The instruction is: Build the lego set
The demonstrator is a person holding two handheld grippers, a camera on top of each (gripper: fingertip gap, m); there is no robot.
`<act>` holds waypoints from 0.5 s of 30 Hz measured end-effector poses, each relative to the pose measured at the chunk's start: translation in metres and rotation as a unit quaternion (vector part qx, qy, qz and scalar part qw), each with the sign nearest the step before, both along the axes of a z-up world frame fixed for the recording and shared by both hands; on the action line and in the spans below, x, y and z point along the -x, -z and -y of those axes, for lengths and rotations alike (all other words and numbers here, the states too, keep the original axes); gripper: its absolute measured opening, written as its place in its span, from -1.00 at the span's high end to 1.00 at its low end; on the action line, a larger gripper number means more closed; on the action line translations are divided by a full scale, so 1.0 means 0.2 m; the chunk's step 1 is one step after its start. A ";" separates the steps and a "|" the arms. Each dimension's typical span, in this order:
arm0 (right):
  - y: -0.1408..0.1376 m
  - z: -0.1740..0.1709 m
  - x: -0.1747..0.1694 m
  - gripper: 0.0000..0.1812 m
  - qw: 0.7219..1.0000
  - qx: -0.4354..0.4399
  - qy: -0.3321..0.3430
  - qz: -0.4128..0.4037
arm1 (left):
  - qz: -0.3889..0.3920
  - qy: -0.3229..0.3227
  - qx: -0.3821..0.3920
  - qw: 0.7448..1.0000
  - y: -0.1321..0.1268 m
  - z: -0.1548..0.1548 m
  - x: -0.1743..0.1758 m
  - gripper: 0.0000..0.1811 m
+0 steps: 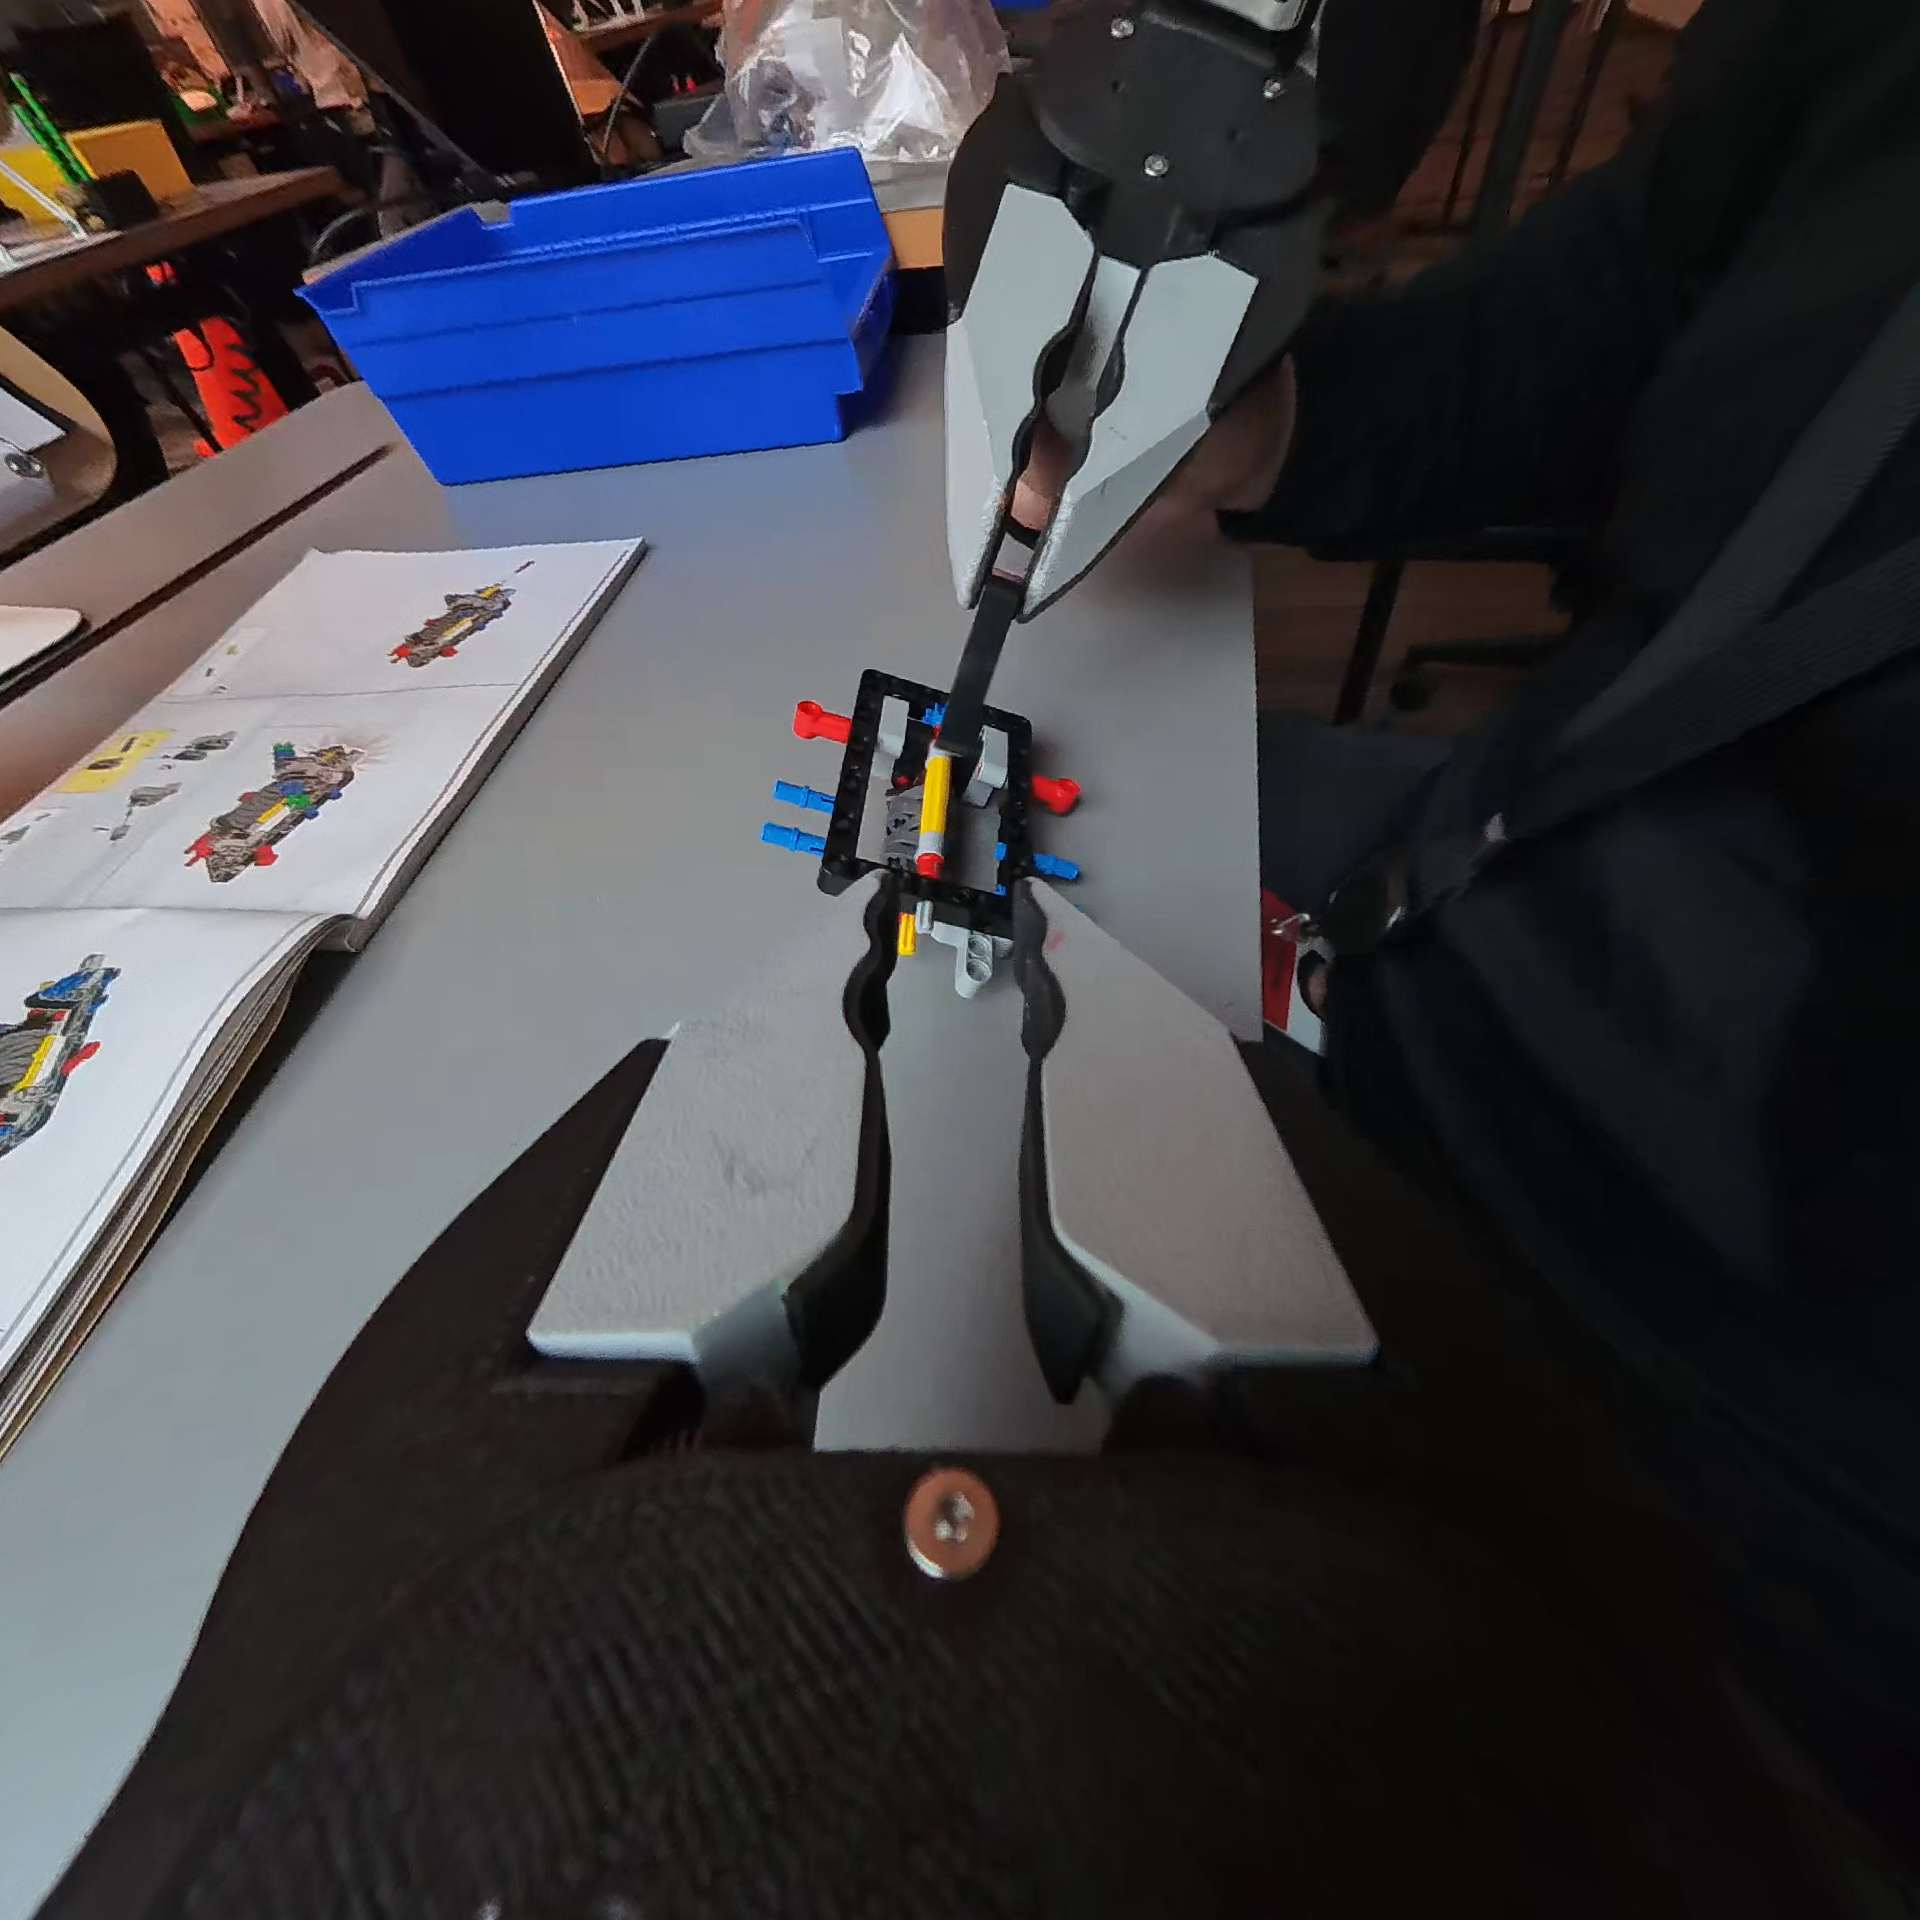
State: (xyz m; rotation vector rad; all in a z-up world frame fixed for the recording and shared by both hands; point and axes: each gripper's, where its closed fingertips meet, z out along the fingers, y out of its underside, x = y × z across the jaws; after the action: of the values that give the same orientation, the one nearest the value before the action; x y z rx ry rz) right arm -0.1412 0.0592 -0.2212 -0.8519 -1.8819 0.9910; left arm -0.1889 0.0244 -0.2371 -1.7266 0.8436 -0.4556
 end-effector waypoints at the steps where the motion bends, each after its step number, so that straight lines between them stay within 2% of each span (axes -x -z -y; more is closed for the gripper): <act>1: 0.00 0.00 0.00 0.95 1.000 0.002 -0.003 0.001 | 0.001 -0.002 0.000 1.000 0.00 0.00 0.00 0.77; 4: -0.01 -0.01 0.01 0.94 1.000 0.022 -0.012 -0.001 | 0.007 -0.005 -0.019 1.000 -0.03 -0.02 0.02 0.77; 7: -0.04 -0.05 0.00 0.96 0.997 0.079 -0.026 -0.006 | 0.000 -0.015 -0.034 0.999 -0.03 -0.06 0.04 0.76; 15: -0.01 -0.06 0.00 0.95 0.992 0.113 -0.054 -0.002 | -0.032 -0.016 0.006 0.999 0.05 -0.10 0.03 0.71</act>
State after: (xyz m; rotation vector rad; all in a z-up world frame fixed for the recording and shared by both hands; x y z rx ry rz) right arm -0.1418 0.0707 -0.2191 -0.8824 -1.8523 1.2901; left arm -0.1946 0.0436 -0.2462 -1.7718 0.8589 -0.3869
